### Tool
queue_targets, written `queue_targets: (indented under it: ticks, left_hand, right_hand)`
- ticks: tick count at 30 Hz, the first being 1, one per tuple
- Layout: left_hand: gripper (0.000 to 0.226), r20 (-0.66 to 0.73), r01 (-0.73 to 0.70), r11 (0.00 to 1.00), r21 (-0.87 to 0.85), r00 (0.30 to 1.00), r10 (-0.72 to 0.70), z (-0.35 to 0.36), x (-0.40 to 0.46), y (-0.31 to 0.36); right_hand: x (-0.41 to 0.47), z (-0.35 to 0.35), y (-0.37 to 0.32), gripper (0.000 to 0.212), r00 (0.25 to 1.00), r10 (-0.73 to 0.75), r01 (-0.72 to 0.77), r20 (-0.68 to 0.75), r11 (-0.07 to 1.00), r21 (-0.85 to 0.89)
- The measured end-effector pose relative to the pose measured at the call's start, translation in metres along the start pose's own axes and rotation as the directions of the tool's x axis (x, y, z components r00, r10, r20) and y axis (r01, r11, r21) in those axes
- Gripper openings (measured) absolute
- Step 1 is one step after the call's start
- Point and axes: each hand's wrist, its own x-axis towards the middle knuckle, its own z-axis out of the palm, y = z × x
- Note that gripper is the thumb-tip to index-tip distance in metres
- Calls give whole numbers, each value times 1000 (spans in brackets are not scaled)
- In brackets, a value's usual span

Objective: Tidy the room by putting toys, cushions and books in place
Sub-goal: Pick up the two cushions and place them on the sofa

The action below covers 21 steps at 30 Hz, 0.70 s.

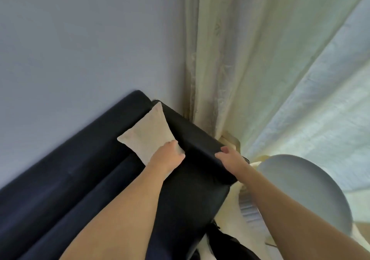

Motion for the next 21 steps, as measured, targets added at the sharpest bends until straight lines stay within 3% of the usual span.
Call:
queue_targets:
  ticks: [2,8,17,19,21]
  left_hand:
    - [64,40,-77,997,26,996,76,18,-18,22]
    - [65,192,-286,955,80,945,266,74,-60,87]
    - [55,310,-429,865,258,885,347,136,-116,203]
    - [55,360,-474,842,257,856,372,164,-136,239]
    - [56,432,-538,797,274,810,397,211,-164,286]
  right_hand:
    - [-31,-18,35,42,996,55,-54,-69,998,20]
    - [-99,-62,108,55,950,201,-159,-238,970,182]
    - [-179,-134,227,61,917,247,-125,-312,924,363]
    - [-205,-160,263,51,884,304,-131,-355,890,436]
    - [-238,-189,317,18,856,363,-134,-369,844,520]
